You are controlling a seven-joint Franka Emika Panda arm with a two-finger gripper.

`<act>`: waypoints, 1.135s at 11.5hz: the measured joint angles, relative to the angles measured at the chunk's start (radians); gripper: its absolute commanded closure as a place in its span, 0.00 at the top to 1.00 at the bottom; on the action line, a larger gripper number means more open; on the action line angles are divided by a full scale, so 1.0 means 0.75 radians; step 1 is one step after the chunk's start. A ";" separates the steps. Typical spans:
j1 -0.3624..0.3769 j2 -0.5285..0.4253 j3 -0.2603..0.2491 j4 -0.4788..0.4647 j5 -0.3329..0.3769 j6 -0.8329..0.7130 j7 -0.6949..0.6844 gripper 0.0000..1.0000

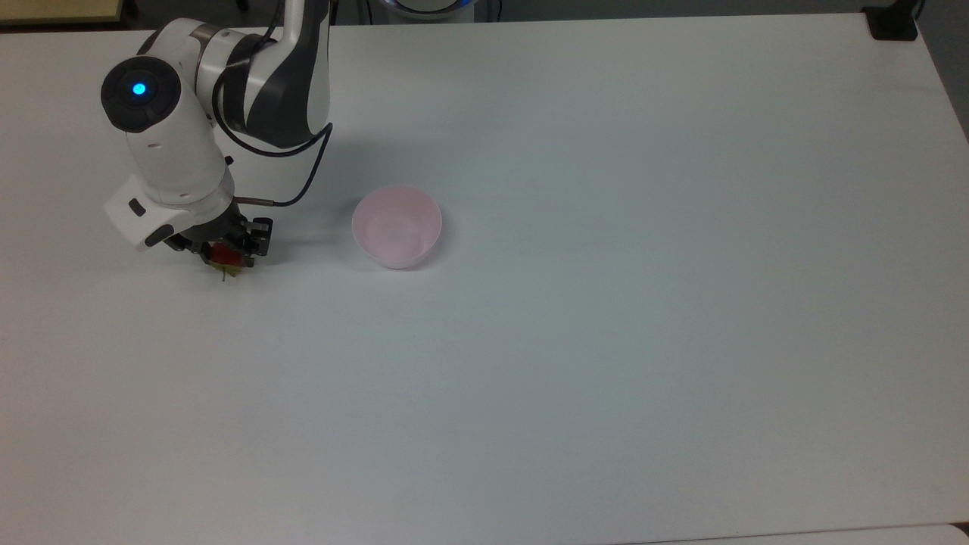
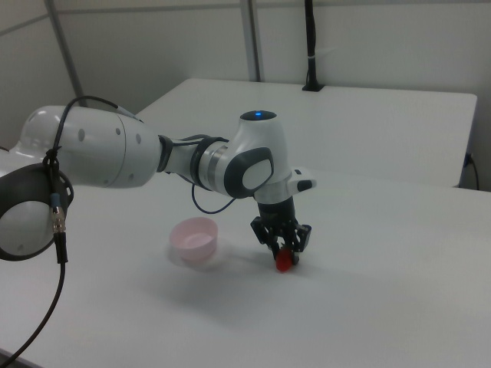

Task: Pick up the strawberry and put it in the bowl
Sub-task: 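Close the gripper on the red strawberry, then carry the held strawberry over the pink bowl and lower it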

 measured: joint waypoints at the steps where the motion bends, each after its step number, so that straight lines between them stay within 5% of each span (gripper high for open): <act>1: 0.001 -0.001 0.000 0.004 -0.004 0.000 0.000 0.38; 8: 0.156 -0.246 0.067 0.002 -0.005 -0.397 0.040 0.39; 13: 0.310 -0.304 0.096 -0.153 -0.005 -0.319 0.450 0.43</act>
